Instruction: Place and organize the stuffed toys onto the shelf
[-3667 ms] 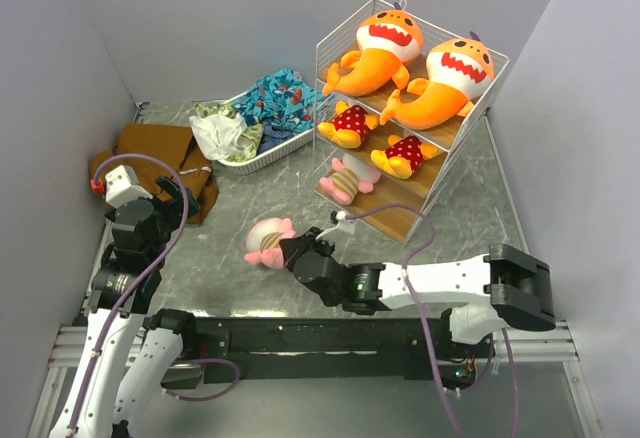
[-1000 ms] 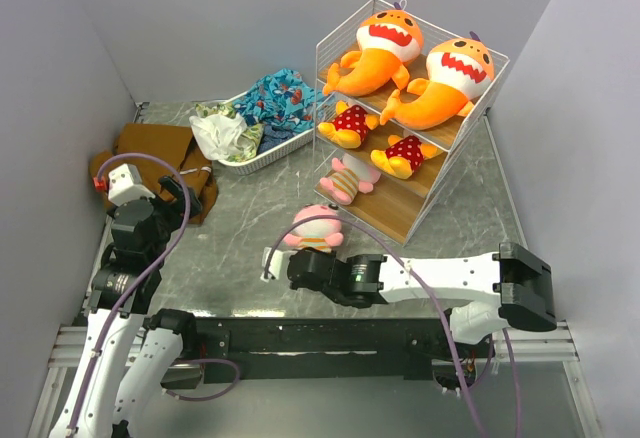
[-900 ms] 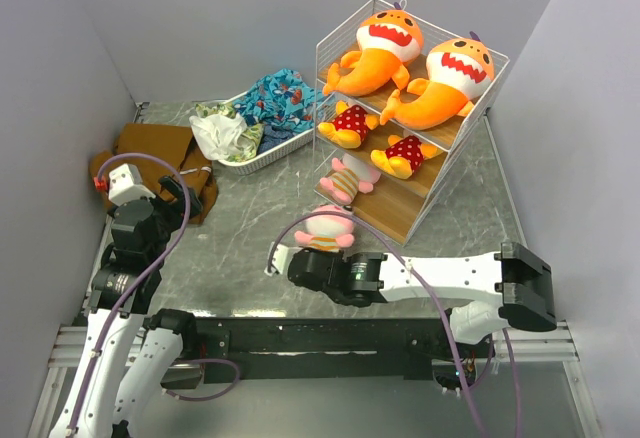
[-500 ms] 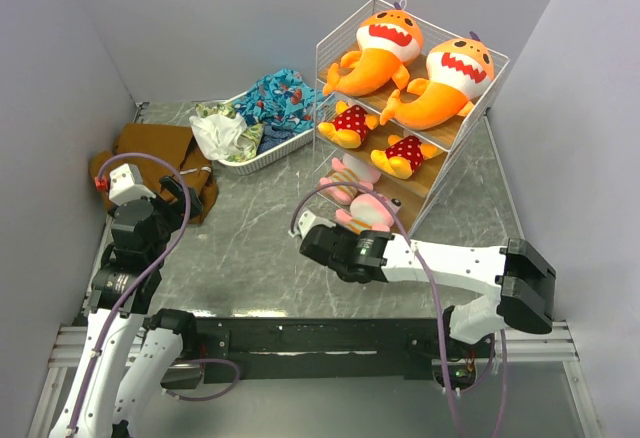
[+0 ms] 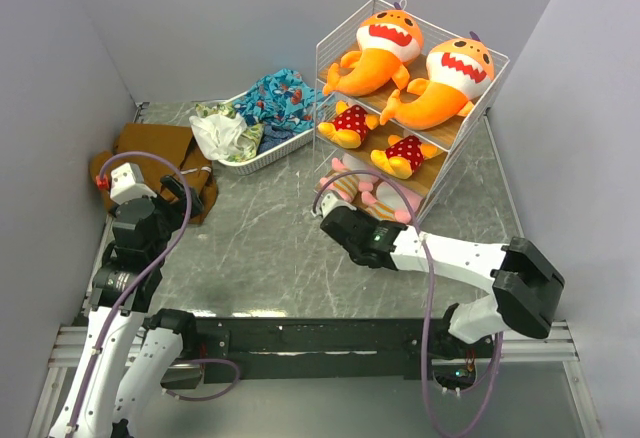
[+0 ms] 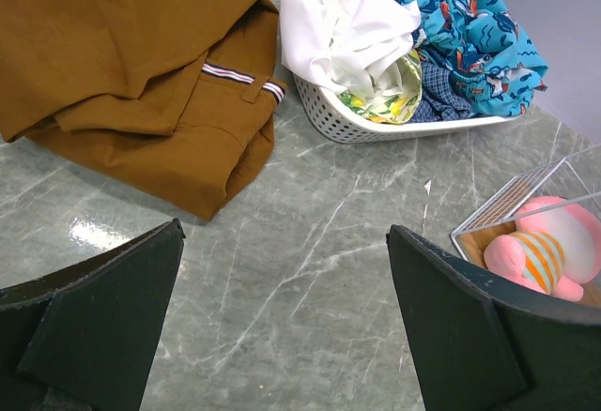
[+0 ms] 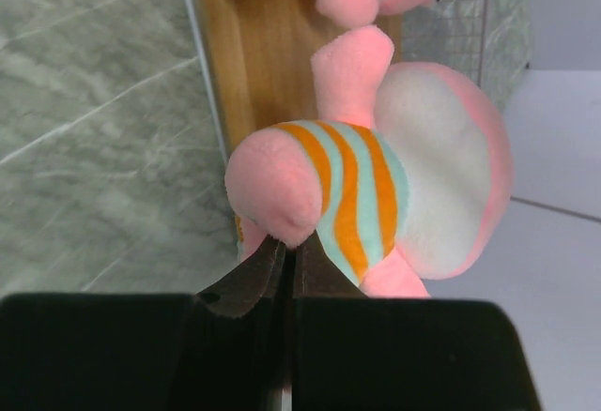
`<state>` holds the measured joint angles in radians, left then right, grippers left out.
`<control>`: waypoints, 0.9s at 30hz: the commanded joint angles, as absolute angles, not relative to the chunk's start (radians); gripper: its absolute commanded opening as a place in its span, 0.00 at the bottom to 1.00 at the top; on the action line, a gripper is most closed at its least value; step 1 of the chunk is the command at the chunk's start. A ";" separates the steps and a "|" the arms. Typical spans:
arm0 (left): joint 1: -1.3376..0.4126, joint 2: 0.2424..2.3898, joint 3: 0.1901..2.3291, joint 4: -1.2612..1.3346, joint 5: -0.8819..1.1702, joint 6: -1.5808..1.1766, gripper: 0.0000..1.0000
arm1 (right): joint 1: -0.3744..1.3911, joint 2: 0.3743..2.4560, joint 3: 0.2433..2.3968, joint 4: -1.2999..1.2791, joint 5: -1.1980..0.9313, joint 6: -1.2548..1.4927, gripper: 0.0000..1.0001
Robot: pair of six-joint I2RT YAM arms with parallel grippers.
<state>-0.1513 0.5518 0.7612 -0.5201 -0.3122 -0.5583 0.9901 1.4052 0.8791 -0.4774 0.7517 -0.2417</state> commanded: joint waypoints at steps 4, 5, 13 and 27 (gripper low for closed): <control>-0.150 0.548 0.764 -0.486 -0.314 -0.540 0.96 | 0.936 1.480 0.853 -0.207 0.819 -0.420 0.02; -0.150 0.548 0.764 -0.486 -0.316 -0.538 0.97 | 0.931 1.489 0.854 -0.201 0.825 -0.422 0.03; -0.150 0.546 0.764 -0.486 -0.313 -0.537 0.97 | 0.907 1.548 0.822 -0.138 0.825 -0.439 0.13; -0.150 0.557 0.764 -0.485 -0.305 -0.537 0.97 | 0.838 1.562 0.736 -0.054 0.798 -0.476 0.32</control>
<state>-0.1513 0.5526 0.7612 -0.5201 -0.3122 -0.5575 0.8577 1.5566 0.7570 -0.1238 0.7822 -0.4580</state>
